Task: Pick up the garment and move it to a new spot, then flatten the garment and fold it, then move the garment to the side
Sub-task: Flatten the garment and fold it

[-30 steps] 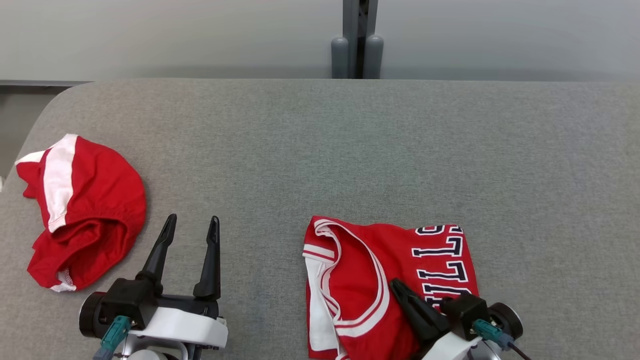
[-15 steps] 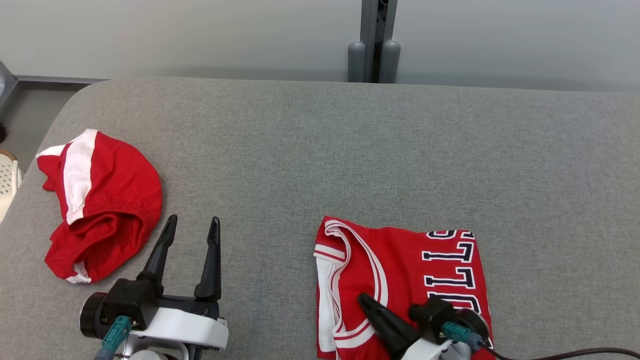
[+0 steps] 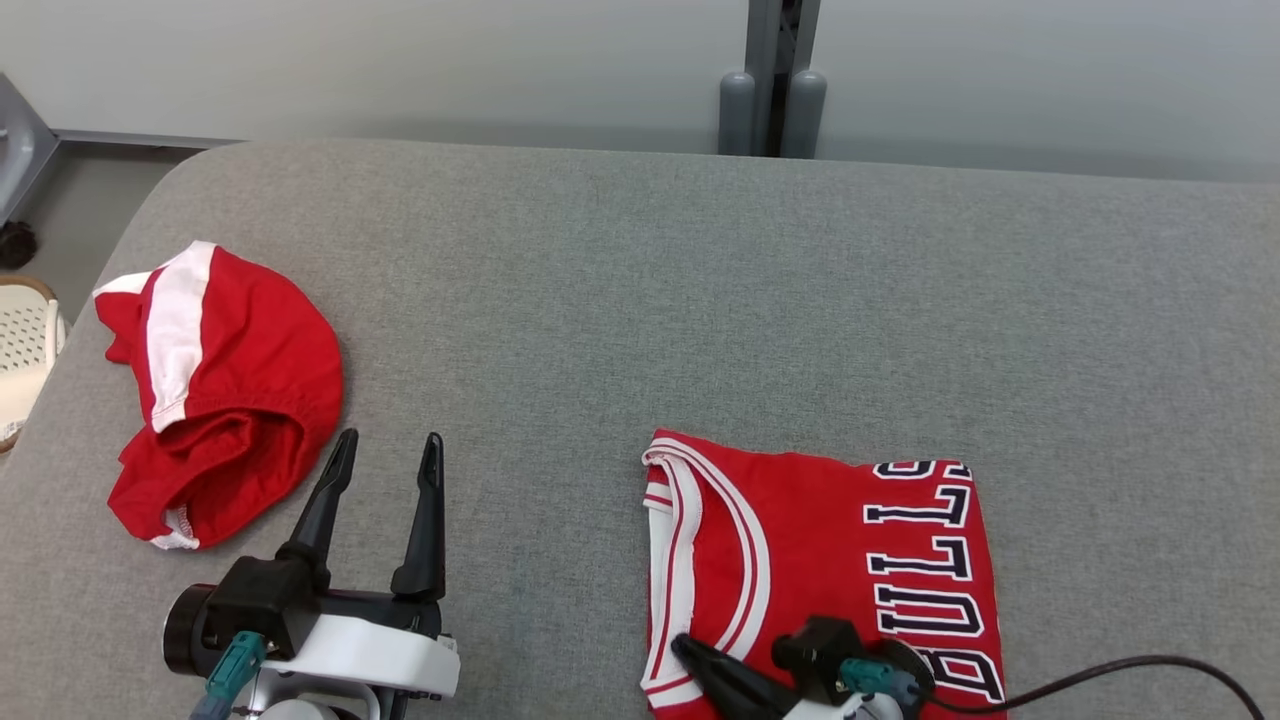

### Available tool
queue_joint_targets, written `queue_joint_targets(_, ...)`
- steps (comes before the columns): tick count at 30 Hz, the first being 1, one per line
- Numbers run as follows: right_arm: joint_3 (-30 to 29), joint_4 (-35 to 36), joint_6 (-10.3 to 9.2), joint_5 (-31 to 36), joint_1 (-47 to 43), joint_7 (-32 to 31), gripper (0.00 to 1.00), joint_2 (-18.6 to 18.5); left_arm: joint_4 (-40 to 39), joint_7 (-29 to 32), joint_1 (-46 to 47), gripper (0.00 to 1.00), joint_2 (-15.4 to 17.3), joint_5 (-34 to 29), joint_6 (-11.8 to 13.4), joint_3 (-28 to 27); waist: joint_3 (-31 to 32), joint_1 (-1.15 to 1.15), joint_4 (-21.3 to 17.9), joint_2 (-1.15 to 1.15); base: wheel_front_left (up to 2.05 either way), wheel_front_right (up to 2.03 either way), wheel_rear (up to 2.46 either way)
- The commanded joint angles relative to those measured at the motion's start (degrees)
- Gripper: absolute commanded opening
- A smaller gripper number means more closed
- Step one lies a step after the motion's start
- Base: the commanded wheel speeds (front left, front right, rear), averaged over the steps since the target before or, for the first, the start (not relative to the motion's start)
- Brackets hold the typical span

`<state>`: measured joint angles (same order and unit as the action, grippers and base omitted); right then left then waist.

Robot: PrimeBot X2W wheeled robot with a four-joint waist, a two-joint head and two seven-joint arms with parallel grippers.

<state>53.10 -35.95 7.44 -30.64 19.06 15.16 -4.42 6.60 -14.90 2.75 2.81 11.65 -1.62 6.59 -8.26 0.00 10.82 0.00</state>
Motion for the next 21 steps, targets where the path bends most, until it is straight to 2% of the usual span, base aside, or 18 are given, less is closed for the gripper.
queue_joint_targets(1,0.2,0.0,0.09,-0.5,1.0,0.1,0.0,-0.5,0.0,-0.3,0.8,1.0,0.2,0.1,0.1,-0.1,-0.1,0.0,0.2,0.0,0.0,0.0,0.0)
queue_joint_targets(5,-0.7,1.5,0.09,-1.8,2.9,0.1,0.0,-0.9,-0.1,-0.3,0.9,1.0,0.2,0.3,0.3,-0.2,-0.2,0.0,0.5,0.0,0.0,0.0,0.0)
queue_joint_targets(11,-5.2,3.7,0.09,-1.8,3.8,0.1,0.0,-1.6,-0.1,-0.3,0.6,1.0,0.2,0.6,0.6,-0.2,0.0,0.0,0.3,0.0,0.0,0.0,0.0)
queue_joint_targets(21,-8.1,-3.5,0.09,1.5,7.6,0.1,0.0,-0.4,-0.1,-0.3,1.6,1.0,0.2,0.9,0.5,1.3,-1.2,0.0,1.3,0.0,0.0,0.0,0.0)
